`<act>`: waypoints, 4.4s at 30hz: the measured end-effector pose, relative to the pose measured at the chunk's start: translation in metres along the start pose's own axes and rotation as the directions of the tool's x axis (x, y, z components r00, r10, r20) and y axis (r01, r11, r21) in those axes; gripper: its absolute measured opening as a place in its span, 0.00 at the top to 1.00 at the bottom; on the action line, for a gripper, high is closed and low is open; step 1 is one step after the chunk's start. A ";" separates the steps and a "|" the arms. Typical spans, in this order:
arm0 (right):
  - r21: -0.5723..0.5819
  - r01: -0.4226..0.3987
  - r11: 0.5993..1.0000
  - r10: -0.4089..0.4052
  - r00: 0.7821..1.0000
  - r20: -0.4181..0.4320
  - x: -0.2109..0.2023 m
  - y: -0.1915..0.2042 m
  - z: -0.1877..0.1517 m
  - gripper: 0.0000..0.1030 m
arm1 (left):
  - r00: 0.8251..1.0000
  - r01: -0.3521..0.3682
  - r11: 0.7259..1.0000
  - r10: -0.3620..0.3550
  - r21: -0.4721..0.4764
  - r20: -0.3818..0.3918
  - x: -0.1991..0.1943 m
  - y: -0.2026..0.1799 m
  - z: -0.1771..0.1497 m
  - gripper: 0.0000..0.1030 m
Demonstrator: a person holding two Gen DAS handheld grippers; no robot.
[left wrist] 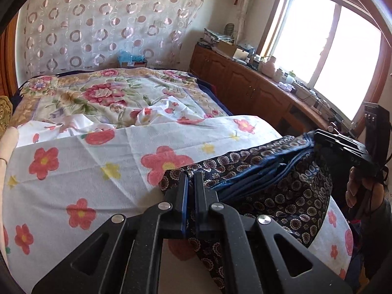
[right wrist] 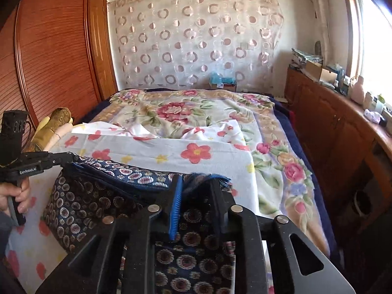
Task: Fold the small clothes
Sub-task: 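Grasp the folded navy robe edge with the left gripper while the right gripper grasps it too, then lift the folded robe with both grippers off the bed, then carry the folded robe with both grippers toward the yellow plush toy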
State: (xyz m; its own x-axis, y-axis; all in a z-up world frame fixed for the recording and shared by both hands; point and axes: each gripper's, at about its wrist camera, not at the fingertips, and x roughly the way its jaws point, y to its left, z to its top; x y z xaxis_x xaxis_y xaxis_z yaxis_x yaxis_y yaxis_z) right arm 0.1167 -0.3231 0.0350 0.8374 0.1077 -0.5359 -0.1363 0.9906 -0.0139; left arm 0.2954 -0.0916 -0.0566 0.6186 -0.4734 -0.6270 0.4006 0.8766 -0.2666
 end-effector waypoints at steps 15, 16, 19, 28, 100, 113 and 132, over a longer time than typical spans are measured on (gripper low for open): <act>-0.058 -0.011 0.998 0.003 0.991 -0.133 0.032 -0.001 -0.006 0.62 | 0.998 -0.066 0.993 0.064 0.098 0.027 -0.038 -0.010 0.005 0.65; -0.040 -0.013 0.999 0.008 0.989 -0.145 0.035 -0.004 -0.004 0.62 | 0.998 -0.069 0.993 0.068 0.099 0.009 -0.034 -0.008 0.002 0.65; 0.012 -0.069 0.998 0.070 0.983 -0.169 0.041 -0.016 0.006 0.62 | 0.997 -0.058 0.995 0.062 0.079 -0.048 -0.020 -0.003 -0.002 0.65; 0.012 -0.064 0.998 0.064 0.994 -0.087 0.019 -0.025 0.020 0.98 | 0.995 -0.027 0.998 0.033 0.056 -0.098 0.007 -0.005 0.002 0.65; -0.265 -0.364 0.893 0.420 0.887 0.194 -0.005 0.149 0.139 0.93 | 0.918 -0.273 0.960 0.278 -0.060 0.282 -0.216 0.078 0.020 0.95; -0.552 -0.386 0.739 0.484 0.874 0.035 0.083 0.237 0.207 0.93 | 0.875 -0.359 0.889 0.426 -0.284 0.230 -0.233 0.163 -0.050 0.95; -0.590 -0.507 0.628 0.488 0.847 -0.210 0.231 0.371 0.279 0.83 | 0.862 -0.397 0.803 0.492 -0.444 0.119 -0.218 0.212 -0.126 0.95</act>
State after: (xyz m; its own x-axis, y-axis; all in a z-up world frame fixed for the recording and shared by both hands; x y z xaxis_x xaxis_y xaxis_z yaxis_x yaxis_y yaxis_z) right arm 0.4070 0.0932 0.1412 0.5321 0.5567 -0.6379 -0.8229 0.5172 -0.2351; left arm 0.1605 0.2087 -0.0685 0.8111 0.0129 -0.5847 -0.2237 0.9306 -0.2897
